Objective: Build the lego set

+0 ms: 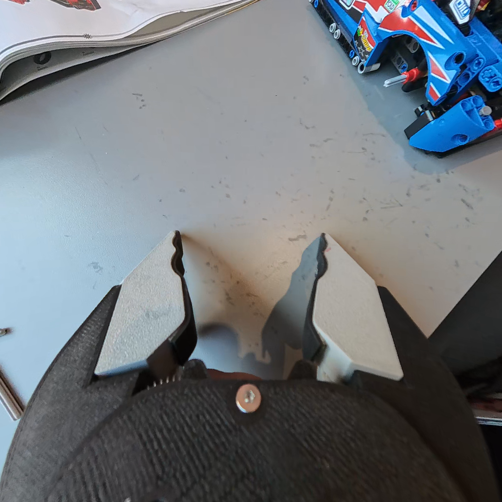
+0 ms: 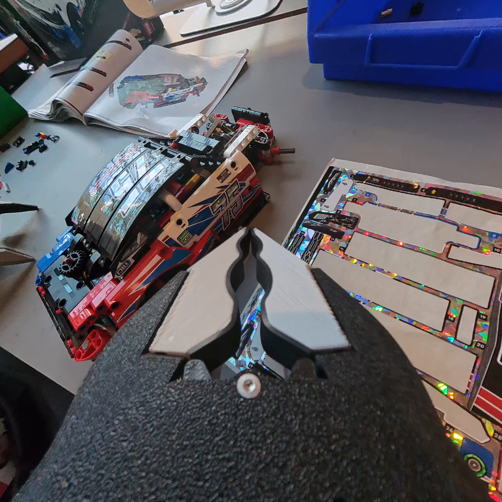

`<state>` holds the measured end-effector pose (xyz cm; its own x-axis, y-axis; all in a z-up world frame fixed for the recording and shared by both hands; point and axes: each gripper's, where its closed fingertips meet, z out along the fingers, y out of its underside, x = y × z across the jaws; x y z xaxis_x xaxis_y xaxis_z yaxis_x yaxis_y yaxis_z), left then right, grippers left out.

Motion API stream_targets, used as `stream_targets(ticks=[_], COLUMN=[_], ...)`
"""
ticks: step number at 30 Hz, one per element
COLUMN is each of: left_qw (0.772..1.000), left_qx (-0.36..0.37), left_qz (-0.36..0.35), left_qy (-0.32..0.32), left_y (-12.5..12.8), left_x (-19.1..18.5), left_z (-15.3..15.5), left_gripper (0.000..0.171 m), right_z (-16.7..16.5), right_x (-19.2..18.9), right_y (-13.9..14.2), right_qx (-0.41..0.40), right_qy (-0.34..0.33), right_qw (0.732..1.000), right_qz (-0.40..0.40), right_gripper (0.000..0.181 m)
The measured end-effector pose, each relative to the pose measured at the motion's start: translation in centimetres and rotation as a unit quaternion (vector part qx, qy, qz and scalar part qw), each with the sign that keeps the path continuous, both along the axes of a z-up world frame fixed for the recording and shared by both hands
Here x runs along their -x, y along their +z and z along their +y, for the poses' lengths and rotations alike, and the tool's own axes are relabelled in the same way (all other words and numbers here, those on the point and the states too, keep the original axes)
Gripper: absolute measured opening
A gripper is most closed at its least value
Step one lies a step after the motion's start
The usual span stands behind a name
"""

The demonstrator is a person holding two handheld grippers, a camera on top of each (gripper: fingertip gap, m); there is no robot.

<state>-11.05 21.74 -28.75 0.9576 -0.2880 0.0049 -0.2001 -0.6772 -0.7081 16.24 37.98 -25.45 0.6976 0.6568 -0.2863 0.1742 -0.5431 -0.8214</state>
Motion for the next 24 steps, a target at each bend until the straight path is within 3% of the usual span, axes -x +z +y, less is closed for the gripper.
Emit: stream_targets(ticks=[24], left_qw=[1.000], left_qx=[-0.001], left_qz=[-0.001], left_qy=[-0.014], left_y=[0.06], left_x=[-0.40], left_z=[-0.21], left_gripper=[0.094], right_z=[0.29], right_x=[-0.12], right_y=[-0.83], right_qx=[0.021], right_qy=[-0.008], right_qw=[1.000], right_qz=[-0.015], right_gripper=[0.000])
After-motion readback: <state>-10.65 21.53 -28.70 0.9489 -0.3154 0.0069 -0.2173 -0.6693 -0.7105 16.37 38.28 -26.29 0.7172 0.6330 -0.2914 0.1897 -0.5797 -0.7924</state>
